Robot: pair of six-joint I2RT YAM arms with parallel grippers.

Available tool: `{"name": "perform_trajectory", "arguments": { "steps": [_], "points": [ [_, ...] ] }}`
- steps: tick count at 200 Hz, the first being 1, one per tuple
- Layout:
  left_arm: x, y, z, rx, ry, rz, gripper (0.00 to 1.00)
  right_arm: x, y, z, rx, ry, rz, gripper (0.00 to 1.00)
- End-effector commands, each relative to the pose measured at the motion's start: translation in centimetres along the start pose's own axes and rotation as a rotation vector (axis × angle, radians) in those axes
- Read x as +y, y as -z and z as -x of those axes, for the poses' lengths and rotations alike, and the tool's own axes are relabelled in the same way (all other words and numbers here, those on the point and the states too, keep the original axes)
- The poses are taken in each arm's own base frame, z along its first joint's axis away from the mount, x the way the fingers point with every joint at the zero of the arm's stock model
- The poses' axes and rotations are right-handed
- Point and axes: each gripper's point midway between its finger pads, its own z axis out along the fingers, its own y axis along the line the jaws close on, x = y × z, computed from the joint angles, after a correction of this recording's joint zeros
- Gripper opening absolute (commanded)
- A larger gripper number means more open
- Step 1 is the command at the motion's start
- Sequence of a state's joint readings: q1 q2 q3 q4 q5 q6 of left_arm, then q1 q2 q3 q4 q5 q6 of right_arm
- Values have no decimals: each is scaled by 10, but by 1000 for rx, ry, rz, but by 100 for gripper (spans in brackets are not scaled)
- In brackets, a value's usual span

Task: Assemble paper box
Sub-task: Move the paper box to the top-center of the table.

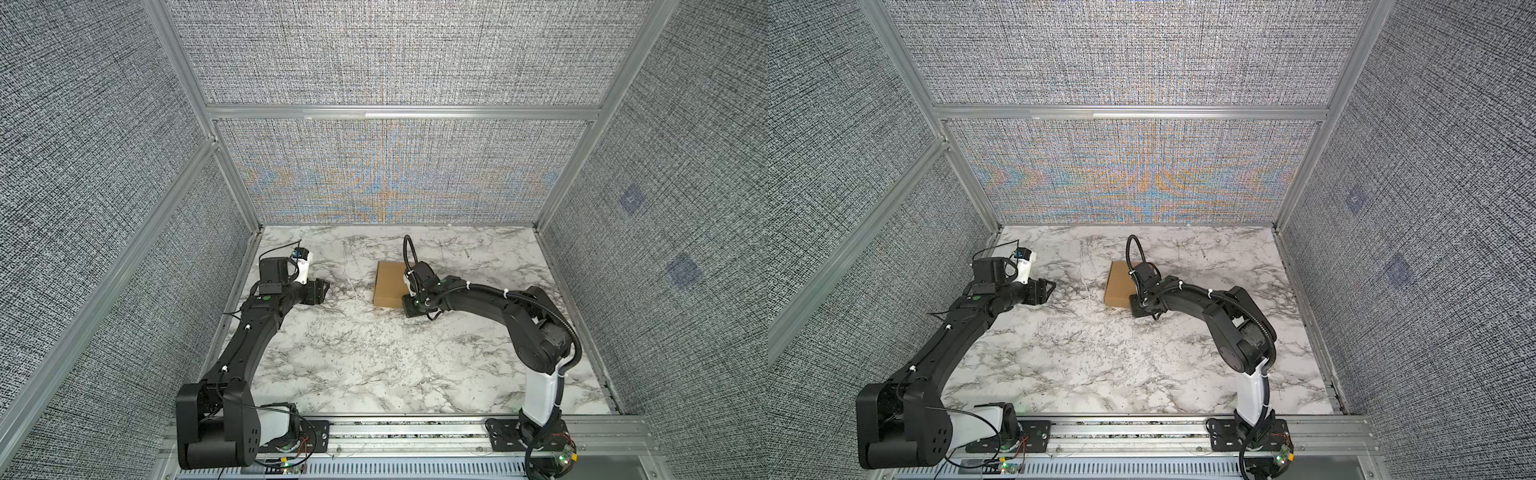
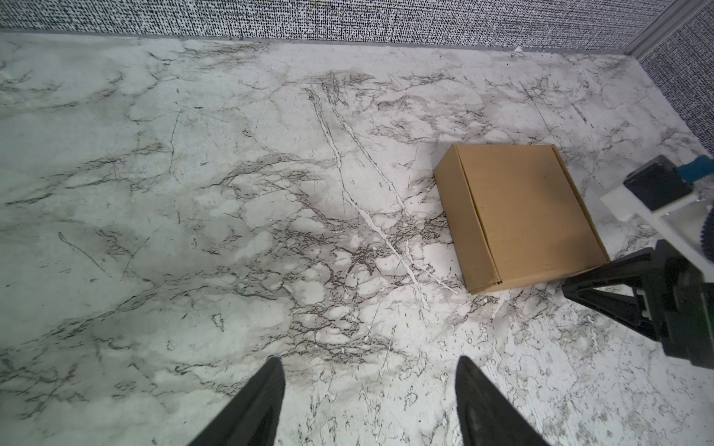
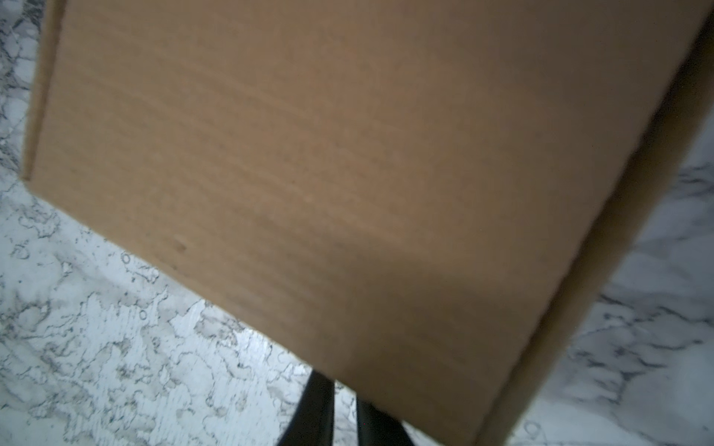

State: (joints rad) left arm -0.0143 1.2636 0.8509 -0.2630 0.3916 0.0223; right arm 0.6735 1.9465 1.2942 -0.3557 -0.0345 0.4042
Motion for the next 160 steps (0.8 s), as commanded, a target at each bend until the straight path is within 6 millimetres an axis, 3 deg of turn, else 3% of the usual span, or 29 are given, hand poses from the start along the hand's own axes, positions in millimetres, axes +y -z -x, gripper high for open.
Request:
{"name": "perform_trajectory", "arguments": {
  "steps": [1, 67, 110, 135, 160],
  "points": [
    [1, 1, 4, -14, -3, 3, 72, 0, 0, 1, 4, 12, 0, 15],
    [2, 2, 4, -12, -21, 13, 76, -6, 4, 1, 3, 7, -10, 15],
    [22, -2, 9, -27, -86, 121, 87, -8, 39, -22, -18, 20, -14, 18],
    [24, -10, 16, -15, -153, 116, 99, -39, 70, -32, -62, 31, -112, 30],
    [30, -23, 21, -61, -166, 123, 99, -79, 93, -32, -103, 18, -201, 43]
  ]
}}
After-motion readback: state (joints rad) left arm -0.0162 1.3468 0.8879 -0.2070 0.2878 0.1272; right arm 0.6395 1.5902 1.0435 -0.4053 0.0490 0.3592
